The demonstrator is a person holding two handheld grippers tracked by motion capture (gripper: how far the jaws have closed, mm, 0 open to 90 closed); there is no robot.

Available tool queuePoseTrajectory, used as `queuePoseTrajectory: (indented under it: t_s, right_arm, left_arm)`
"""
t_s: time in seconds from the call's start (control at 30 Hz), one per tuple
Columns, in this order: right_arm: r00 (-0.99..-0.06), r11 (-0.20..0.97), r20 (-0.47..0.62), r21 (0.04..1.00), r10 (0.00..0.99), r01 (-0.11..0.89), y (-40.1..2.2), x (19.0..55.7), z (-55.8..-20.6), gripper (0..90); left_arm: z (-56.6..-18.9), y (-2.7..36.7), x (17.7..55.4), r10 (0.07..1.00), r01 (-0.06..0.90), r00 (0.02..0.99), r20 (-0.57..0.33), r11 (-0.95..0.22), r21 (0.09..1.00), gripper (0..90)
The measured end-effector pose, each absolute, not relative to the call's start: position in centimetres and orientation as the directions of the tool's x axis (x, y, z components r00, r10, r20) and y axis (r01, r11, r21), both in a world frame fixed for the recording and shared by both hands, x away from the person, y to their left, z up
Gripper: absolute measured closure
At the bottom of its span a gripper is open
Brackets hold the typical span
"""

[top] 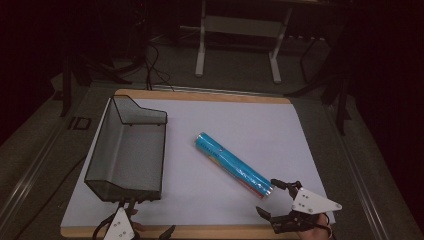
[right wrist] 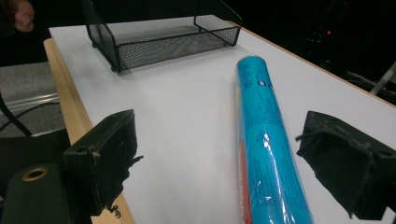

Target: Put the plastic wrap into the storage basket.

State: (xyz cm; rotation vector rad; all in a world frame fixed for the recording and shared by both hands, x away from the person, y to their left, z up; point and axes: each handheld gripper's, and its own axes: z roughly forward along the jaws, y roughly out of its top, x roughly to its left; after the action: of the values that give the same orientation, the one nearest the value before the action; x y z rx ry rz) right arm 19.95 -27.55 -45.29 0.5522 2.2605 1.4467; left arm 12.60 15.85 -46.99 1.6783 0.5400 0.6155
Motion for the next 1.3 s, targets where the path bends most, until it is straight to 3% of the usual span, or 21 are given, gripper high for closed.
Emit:
queuePoseTrajectory:
  t_s: [0.23,0.5,0.93,1.3]
  right_arm:
    - [-0.866,0.419,-0.076,0.894,0.495,0.161,-27.5,20.0,-45.1,12.6]
    - [-0.865,0.486,-0.154,0.866,0.477,0.114,-26.7,19.0,-44.7,12.4]
    - [-0.905,0.509,-0.135,0.855,0.404,0.099,-25.0,19.0,-44.0,13.2]
    - [-0.892,0.499,-0.166,0.863,0.420,0.075,-24.5,20.5,-42.5,13.5]
  left_arm:
    - [-47.0,15.9,12.5,0.651,0.014,0.751,0.112,-0.184,0.983,2.3]
    - [-47.0,15.8,12.4,0.645,0.011,0.756,0.115,-0.188,0.982,2.3]
    - [-47.1,15.7,12.6,0.640,0.018,0.762,0.102,-0.178,0.984,2.3]
    - [-47.1,15.6,12.5,0.638,0.013,0.761,0.114,-0.191,0.982,2.3]
